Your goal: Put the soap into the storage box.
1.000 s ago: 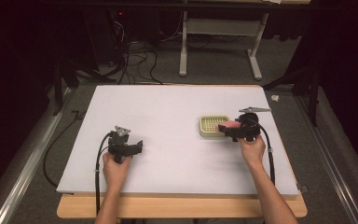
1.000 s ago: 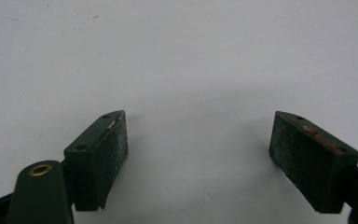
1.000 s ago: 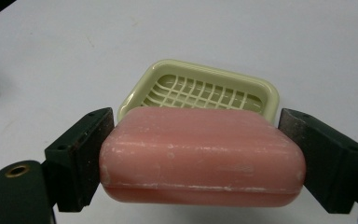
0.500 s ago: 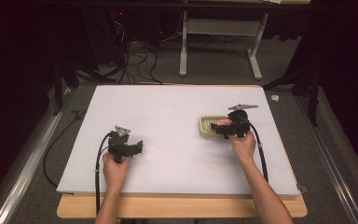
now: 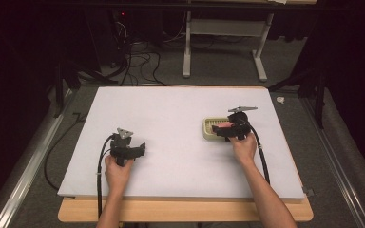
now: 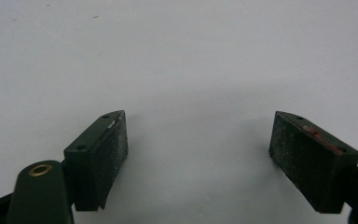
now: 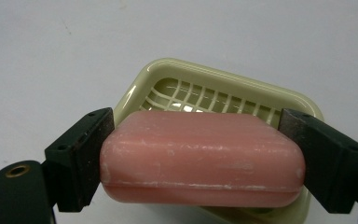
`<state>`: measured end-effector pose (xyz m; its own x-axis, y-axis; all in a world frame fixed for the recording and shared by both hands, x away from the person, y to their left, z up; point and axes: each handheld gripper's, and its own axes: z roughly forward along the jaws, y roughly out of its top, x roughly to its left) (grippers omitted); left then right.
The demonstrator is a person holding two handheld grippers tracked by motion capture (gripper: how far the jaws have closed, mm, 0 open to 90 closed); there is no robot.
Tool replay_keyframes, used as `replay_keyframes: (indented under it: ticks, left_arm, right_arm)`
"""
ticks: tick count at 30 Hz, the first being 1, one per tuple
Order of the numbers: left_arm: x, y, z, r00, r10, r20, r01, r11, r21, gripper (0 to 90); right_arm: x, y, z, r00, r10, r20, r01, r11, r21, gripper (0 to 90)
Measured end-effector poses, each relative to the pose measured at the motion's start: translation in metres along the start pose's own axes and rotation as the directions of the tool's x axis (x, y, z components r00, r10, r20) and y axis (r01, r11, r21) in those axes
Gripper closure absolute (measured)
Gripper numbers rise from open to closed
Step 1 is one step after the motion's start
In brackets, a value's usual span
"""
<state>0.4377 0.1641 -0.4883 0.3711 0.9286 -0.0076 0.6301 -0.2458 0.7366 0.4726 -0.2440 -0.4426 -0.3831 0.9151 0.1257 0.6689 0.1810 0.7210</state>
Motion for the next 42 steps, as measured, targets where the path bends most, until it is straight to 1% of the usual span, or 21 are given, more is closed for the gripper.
replay_keyframes:
  ticks: [5,8,12,13,16,19,21,23,34,38,42]
  left_arm:
    - [0.000,0.000,0.000,1.0000,0.000,0.000,0.000,1.0000,0.000,20.0]
    - [0.000,0.000,0.000,1.0000,-0.001,0.000,0.001,1.0000,-0.001,20.0]
    - [0.000,0.000,0.000,1.0000,-0.001,0.000,0.001,1.0000,-0.001,20.0]
    - [0.000,0.000,0.000,1.0000,0.000,0.000,0.000,1.0000,0.000,20.0]
    - [0.000,0.000,0.000,1.0000,0.000,0.000,0.000,1.0000,0.000,20.0]
    - [0.000,0.000,0.000,1.0000,0.000,0.000,0.000,1.0000,0.000,20.0]
    - [0.000,0.000,0.000,1.0000,0.000,0.000,0.000,1.0000,0.000,20.0]
    - [0.000,0.000,0.000,1.0000,0.000,0.000,0.000,1.0000,0.000,20.0]
    - [0.000,0.000,0.000,1.0000,0.000,0.000,0.000,1.0000,0.000,20.0]
    - [0.000,0.000,0.000,1.0000,0.000,0.000,0.000,1.0000,0.000,20.0]
    - [0.000,0.000,0.000,1.0000,0.001,0.000,-0.001,1.0000,0.000,20.0]
  right_arm:
    - [-0.002,0.000,0.001,1.0000,0.003,0.003,-0.003,1.000,-0.010,13.7]
    - [-0.001,0.000,0.002,0.9997,-0.011,0.022,0.012,1.000,-0.007,13.6]
    - [-0.002,0.000,0.003,0.9992,-0.007,0.039,0.007,1.000,0.000,13.5]
    - [-0.002,-0.001,0.004,0.9992,-0.002,0.039,0.002,1.000,0.005,13.3]
    - [-0.002,-0.001,0.006,0.9993,-0.007,0.037,0.006,1.000,0.019,12.7]
    - [-0.003,-0.002,0.006,0.9996,0.009,0.026,-0.010,1.000,0.030,12.4]
    - [-0.004,-0.002,0.006,0.9995,0.012,0.029,-0.013,0.999,0.032,12.5]
    - [-0.004,-0.002,0.005,0.9994,0.003,0.035,-0.003,1.000,0.024,12.5]
    - [-0.003,0.000,-0.008,0.9997,0.003,0.026,-0.002,1.000,-0.026,12.2]
    - [-0.004,0.000,-0.016,0.9995,-0.010,0.029,0.011,0.999,-0.047,13.0]
    - [-0.006,0.000,-0.026,0.9997,0.006,0.026,-0.004,0.997,-0.076,14.0]
